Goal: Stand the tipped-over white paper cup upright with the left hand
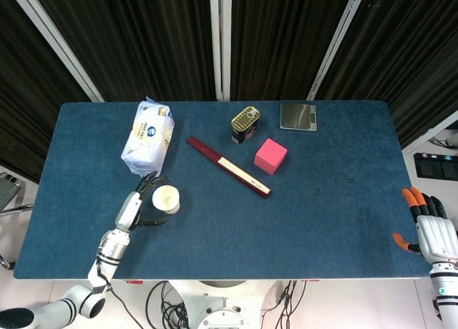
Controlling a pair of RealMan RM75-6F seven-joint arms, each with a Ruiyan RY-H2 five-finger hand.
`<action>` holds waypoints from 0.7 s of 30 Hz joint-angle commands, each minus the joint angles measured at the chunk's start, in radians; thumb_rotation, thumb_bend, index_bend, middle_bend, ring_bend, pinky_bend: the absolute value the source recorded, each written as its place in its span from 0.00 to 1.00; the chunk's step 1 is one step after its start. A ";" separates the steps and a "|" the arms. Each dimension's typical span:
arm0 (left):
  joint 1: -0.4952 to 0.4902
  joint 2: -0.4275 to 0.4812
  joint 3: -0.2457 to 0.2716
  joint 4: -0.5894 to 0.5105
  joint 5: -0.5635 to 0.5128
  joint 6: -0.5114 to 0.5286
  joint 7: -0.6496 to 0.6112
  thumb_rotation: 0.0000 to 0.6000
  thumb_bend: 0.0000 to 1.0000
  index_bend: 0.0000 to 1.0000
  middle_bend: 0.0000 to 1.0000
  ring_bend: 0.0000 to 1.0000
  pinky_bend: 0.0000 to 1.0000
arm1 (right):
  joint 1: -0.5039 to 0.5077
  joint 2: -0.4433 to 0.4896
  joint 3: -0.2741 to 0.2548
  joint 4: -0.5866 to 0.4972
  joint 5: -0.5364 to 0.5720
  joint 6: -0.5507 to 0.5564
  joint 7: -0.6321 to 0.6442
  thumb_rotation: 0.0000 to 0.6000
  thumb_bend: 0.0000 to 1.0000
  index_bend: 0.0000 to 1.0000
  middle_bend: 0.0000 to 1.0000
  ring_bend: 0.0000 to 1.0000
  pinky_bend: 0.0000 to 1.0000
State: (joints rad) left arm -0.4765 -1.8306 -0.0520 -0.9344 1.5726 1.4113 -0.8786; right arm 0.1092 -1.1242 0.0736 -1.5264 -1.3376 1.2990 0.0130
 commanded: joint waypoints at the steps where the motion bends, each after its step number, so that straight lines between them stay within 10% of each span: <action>1: 0.002 0.017 0.003 -0.021 0.023 0.033 0.023 1.00 0.18 0.13 0.17 0.00 0.02 | -0.001 0.002 0.001 -0.002 0.001 0.002 -0.001 1.00 0.18 0.00 0.00 0.00 0.00; 7: 0.014 0.186 0.035 -0.219 0.078 0.067 0.212 1.00 0.18 0.04 0.08 0.00 0.02 | -0.005 0.012 0.002 -0.012 -0.006 0.016 0.001 1.00 0.18 0.00 0.00 0.00 0.00; 15: 0.111 0.592 0.088 -0.625 0.009 0.040 0.802 1.00 0.17 0.05 0.05 0.00 0.00 | -0.016 0.017 0.001 -0.010 -0.021 0.046 -0.002 1.00 0.18 0.00 0.00 0.00 0.00; 21: 0.227 0.636 0.102 -0.655 -0.085 0.111 0.979 1.00 0.17 0.05 0.05 0.00 0.00 | -0.029 0.002 -0.004 -0.007 -0.057 0.096 -0.024 1.00 0.18 0.00 0.00 0.00 0.00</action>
State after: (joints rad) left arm -0.3293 -1.2614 0.0274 -1.5354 1.5479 1.4834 -0.0071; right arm 0.0840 -1.1187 0.0719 -1.5329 -1.3854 1.3863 -0.0076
